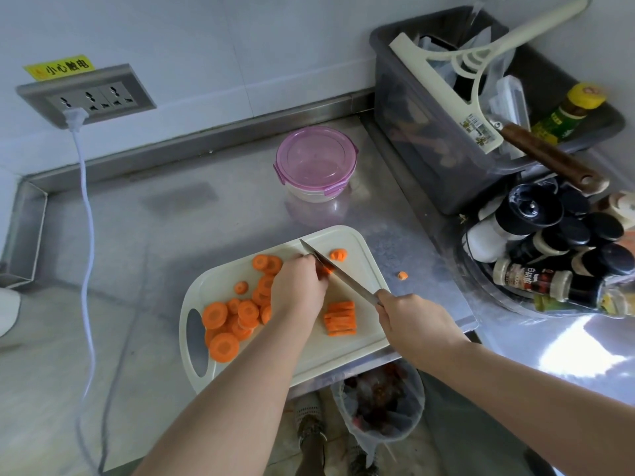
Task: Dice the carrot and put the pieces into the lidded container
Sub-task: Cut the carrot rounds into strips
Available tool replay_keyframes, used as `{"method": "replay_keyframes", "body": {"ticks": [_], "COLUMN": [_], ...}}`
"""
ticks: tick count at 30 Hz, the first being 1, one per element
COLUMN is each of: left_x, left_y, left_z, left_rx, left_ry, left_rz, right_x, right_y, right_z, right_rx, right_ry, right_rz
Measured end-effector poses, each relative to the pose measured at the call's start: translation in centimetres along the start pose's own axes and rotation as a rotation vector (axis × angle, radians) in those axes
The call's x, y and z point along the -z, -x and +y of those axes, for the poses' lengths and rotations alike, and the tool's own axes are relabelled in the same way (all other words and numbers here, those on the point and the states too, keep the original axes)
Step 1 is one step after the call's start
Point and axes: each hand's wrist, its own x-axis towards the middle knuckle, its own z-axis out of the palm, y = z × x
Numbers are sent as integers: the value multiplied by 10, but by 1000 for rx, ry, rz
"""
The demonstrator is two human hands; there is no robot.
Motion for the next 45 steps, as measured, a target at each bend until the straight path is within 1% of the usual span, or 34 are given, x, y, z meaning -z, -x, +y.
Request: {"method": "replay_keyframes", "body": {"ticks": [7,10,13,18,20,22,24,26,27,28,29,31,32,34,36,37,39,41,43,45], "left_x": [-2,-1,-1,-4,-2,1,11,28,37,44,49,50,47,38,30,27,25,29,38,49], "left_y": [-1,-2,-7,-20,-22,-24,-28,-32,-33,-33,-34,-33,-32,-34,-36,-36,-37,-36,-33,-24], "left_z": [-1,-1,0,6,6,-1,-14,-26,-27,-26,-23,-11,-5,1,2,3,4,5,3,-1], "left_rx": [4,10,-6,-77,-81,-41,35,89,73,16,-77,-258,-313,-352,-351,-350,-344,-326,-273,-188], "left_ry": [3,22,69,144,229,354,457,532,547,523,469,325,247,116,65,50,35,84,235,376], "left_rz": [-3,-6,-7,-15,-50,-57,20,166,217,224,180,-5,-101,-230,-267,-267,-252,-195,-86,80], "right_x": [-9,-6,3,16,17,16,15,16,18,19,20,21,24,29,26,27,29,27,27,29], "right_y": [-8,-7,-3,0,0,1,1,2,2,2,3,1,2,4,2,2,2,2,4,10], "right_z": [-2,1,7,20,24,28,30,30,29,31,33,34,33,32,33,33,31,32,34,36], "right_rx": [-20,-25,-30,-28,-11,7,22,86,108,107,96,96,100,130,153,157,137,149,144,116], "right_ry": [59,28,-44,22,42,77,124,182,204,222,231,261,288,340,343,334,344,315,259,200], "right_rz": [-41,-30,29,146,192,222,251,318,331,330,339,369,342,273,320,308,326,322,306,319]}}
